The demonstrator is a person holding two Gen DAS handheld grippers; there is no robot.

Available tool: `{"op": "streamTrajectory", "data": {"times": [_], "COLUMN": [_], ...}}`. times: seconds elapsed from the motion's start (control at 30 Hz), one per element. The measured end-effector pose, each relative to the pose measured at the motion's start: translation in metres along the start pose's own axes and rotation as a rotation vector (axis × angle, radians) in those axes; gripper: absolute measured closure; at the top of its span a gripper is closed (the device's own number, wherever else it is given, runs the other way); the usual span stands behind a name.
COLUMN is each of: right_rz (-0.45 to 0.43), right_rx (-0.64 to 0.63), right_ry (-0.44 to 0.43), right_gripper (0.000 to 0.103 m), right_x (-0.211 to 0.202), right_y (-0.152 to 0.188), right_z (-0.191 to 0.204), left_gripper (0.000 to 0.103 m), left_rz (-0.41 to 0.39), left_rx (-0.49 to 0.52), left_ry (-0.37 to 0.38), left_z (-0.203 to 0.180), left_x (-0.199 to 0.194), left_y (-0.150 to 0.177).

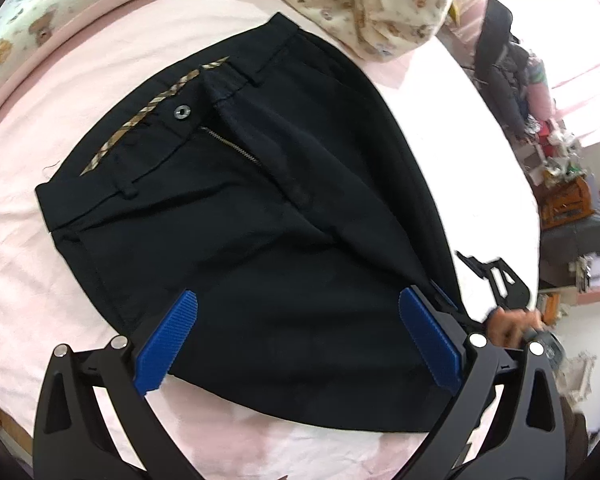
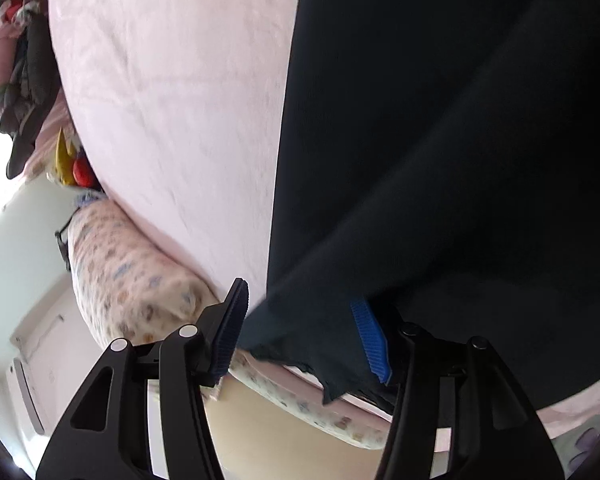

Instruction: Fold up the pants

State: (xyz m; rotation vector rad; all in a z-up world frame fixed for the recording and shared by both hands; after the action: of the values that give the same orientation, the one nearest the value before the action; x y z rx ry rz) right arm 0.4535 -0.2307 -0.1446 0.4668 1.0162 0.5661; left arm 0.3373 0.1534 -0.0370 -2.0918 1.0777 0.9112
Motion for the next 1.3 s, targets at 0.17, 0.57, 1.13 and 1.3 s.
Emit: {"op": "streamTrajectory", "data": {"times": [0.17,0.57,1.13,1.3], "right_rz": [-0.041,0.081,0.120,0.125], "right_rx": [-0.246,-0.542,-0.769,-0.761], "right_ry": [-0.050,0.065,0.214,0.208], "right_gripper": [0.097,0.097,0.097,0.097], "right_x": [-0.017,-0.056,-0.045,-0.040], "right_y": [0.020,0.095,0.127,0.130], "right_z": [0.017,-0.083,-0.117,-0.113], "left_gripper": [0.002,0.002,0.010,0.034], "left_rz": [0.036,0.129,0.123,0.170], "left_rx": [-0.017,-0.272,-0.179,-0.148], "left_ry": [0.048,0.413,0.229,0.099], "left_z": [0.009,-0.003,-0.044,-0.050], "left_x": [-0.004,0.027,0.083,0.109], "left_y": [-0.007,-0.072,-0.164,-0.171]}}
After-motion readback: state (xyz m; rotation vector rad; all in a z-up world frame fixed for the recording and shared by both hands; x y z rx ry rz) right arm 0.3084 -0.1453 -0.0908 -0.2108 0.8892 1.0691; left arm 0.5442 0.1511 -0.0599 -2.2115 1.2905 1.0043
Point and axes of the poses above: each gripper's, at about its wrist camera, not at the fingertips, and x roughly the way its jaws point, z to its left, y to its underside, the point moved 8 cm from there along x, roughly the way its jaws point, and after that the axes turned 10 degrees about y, right-handed, at the moved point
